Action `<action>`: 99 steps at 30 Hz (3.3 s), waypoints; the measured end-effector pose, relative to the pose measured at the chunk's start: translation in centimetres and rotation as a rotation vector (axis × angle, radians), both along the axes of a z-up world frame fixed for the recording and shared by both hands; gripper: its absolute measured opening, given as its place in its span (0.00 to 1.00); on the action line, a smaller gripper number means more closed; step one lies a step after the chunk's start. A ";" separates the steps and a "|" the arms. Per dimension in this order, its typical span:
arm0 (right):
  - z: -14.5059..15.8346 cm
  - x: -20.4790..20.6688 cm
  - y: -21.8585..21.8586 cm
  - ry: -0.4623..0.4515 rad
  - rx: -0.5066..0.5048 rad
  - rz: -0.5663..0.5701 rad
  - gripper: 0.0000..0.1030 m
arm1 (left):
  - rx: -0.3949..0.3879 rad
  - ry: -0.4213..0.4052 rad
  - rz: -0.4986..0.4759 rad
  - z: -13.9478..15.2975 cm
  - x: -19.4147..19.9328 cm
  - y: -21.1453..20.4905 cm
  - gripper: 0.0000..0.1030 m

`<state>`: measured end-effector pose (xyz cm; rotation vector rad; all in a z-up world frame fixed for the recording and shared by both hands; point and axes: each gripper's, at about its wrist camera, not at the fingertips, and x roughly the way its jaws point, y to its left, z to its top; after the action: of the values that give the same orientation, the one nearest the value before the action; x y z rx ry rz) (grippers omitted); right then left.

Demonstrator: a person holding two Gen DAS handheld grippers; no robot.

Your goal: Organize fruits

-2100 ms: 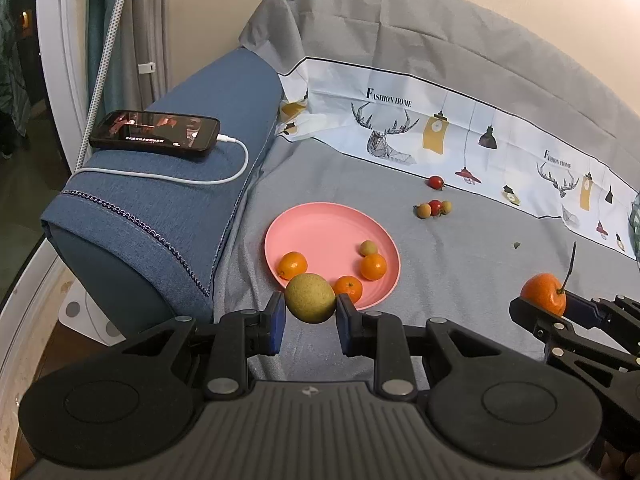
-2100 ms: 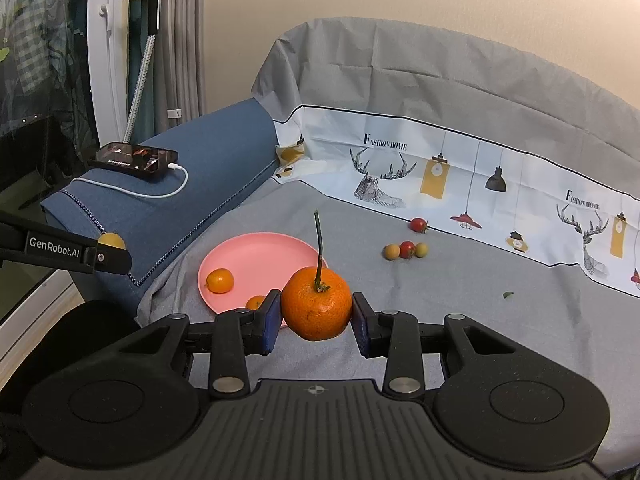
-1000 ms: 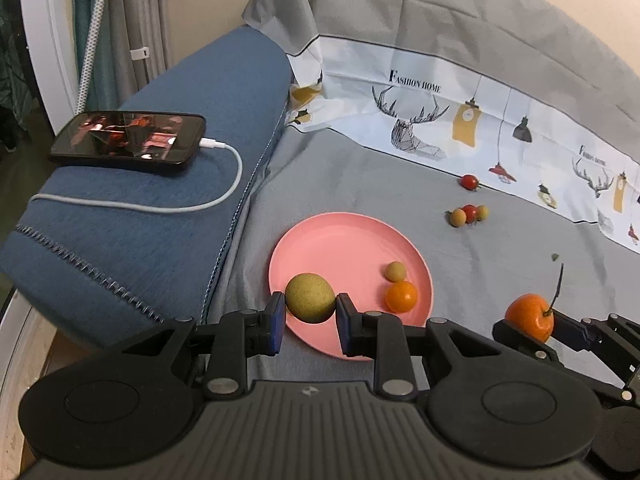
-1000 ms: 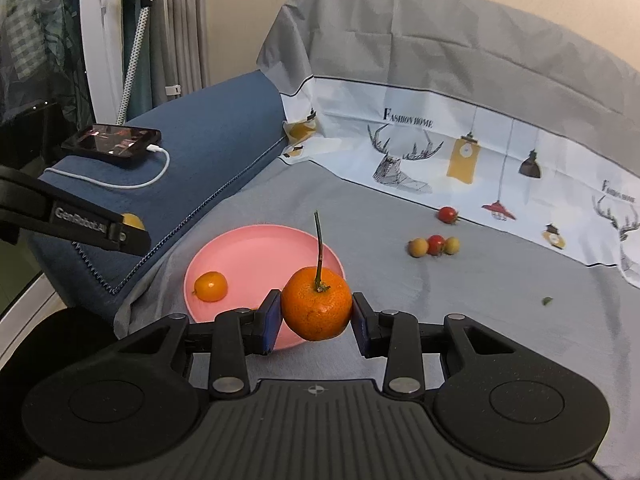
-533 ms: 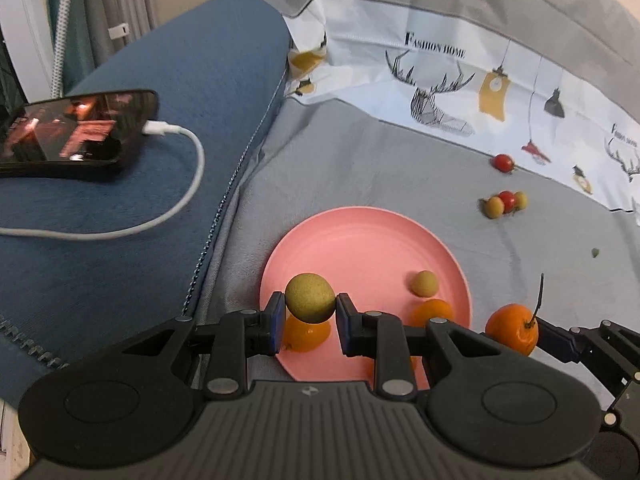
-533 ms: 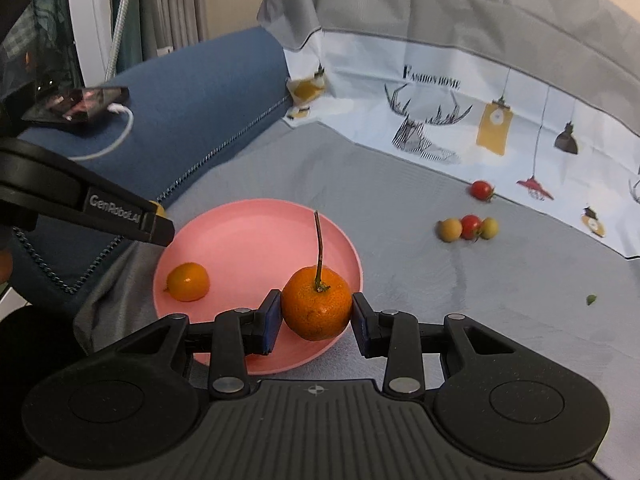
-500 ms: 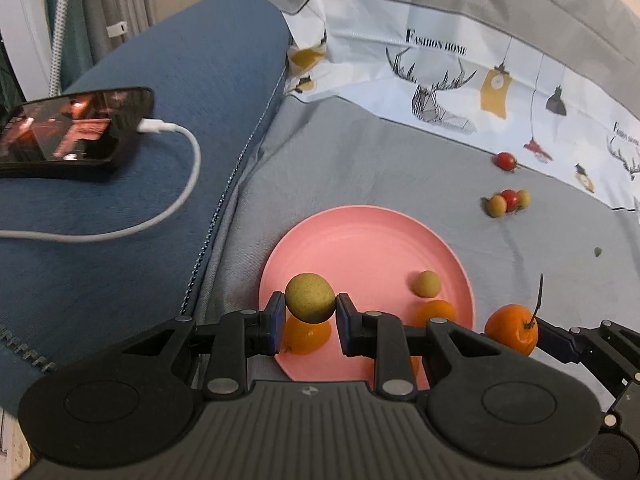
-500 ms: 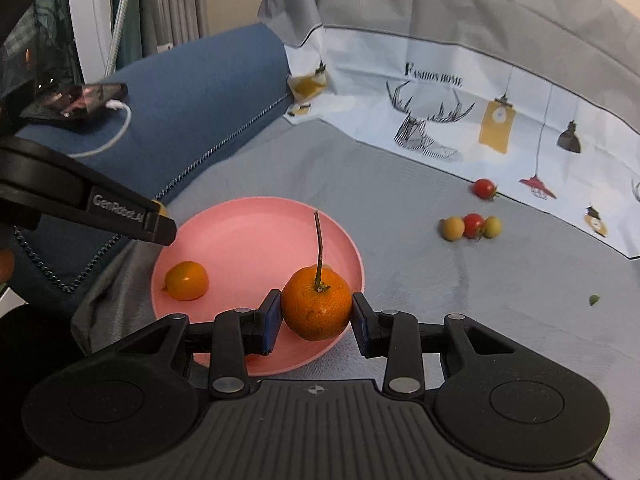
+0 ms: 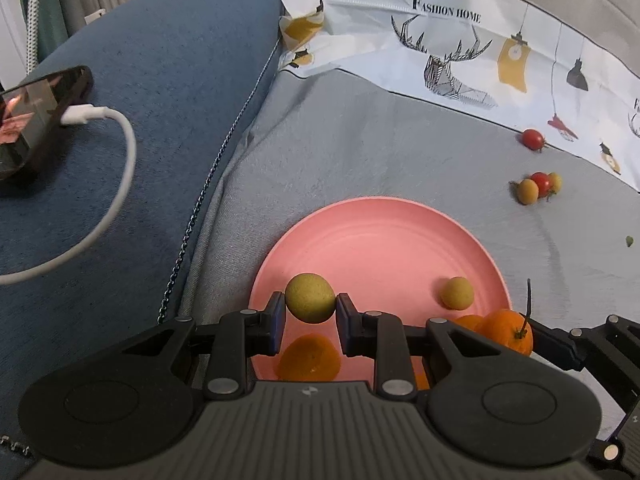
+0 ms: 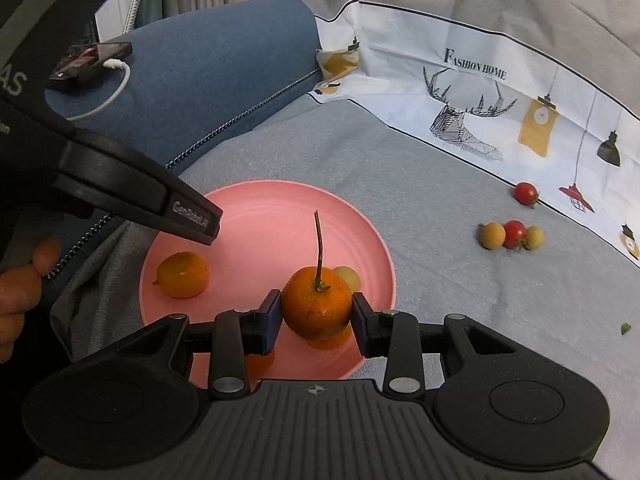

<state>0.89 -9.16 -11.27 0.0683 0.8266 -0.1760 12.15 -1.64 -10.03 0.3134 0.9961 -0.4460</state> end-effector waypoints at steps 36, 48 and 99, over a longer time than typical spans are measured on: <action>8.6 -12.9 4.3 -0.093 -0.034 -0.088 0.95 | -0.036 -0.153 0.037 8.9 -14.0 9.9 1.00; 11.9 -17.9 6.0 -0.211 -0.078 -0.085 0.96 | -0.075 -0.253 0.027 12.0 -18.3 10.9 1.00; 11.6 -18.6 5.8 -0.213 -0.054 -0.112 0.96 | -0.064 -0.232 0.021 11.5 -18.2 11.0 1.00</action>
<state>-17.69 -3.39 0.32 0.0810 0.6054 -0.2917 -6.10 9.34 1.45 0.2895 0.7566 -0.4110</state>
